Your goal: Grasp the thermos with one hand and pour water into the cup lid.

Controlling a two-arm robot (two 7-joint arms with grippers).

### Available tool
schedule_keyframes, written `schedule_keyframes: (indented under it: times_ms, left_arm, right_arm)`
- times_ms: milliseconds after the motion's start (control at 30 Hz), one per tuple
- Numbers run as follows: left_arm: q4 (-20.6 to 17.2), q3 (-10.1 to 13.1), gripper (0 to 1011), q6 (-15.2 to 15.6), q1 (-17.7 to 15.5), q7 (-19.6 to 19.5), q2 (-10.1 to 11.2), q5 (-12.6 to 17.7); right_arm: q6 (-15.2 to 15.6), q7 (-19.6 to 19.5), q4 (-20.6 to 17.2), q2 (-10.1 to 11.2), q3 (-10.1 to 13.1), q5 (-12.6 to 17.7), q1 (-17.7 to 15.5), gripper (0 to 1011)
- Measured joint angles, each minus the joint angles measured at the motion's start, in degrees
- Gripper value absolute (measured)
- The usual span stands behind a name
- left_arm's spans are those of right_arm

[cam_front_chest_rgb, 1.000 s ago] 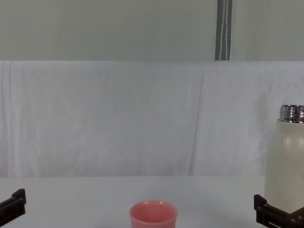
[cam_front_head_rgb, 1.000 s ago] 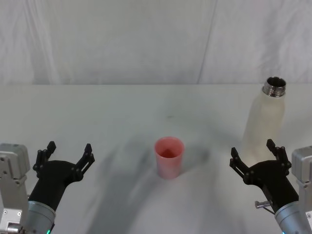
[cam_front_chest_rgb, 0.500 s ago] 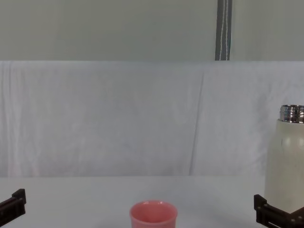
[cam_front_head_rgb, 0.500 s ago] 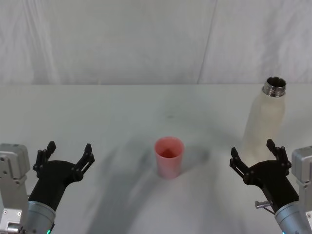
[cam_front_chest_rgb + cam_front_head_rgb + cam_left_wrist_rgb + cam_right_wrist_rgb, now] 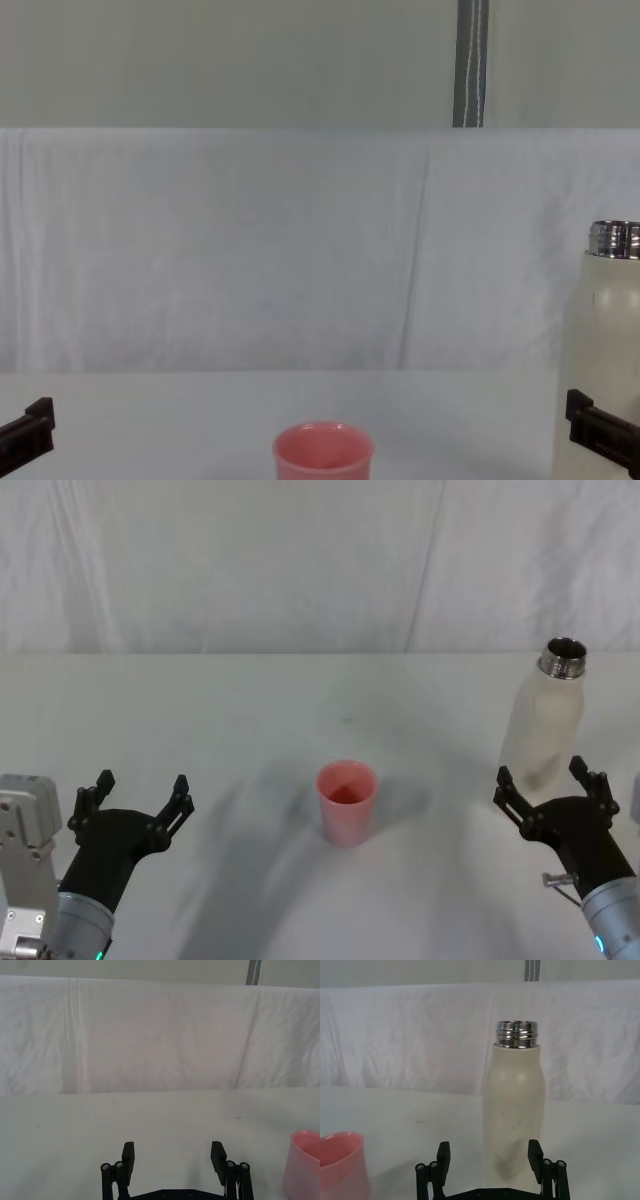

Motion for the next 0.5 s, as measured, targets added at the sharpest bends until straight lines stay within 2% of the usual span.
schedule_keyframes:
  times_ms: [500]
  left_arm:
    - [0.0,0.0,1001,0.0,0.0,0.0,0.0,0.0]
  right_arm:
    - [-1.4,3.0,4.0,-2.8,2.8,0.6,3.5,1001]
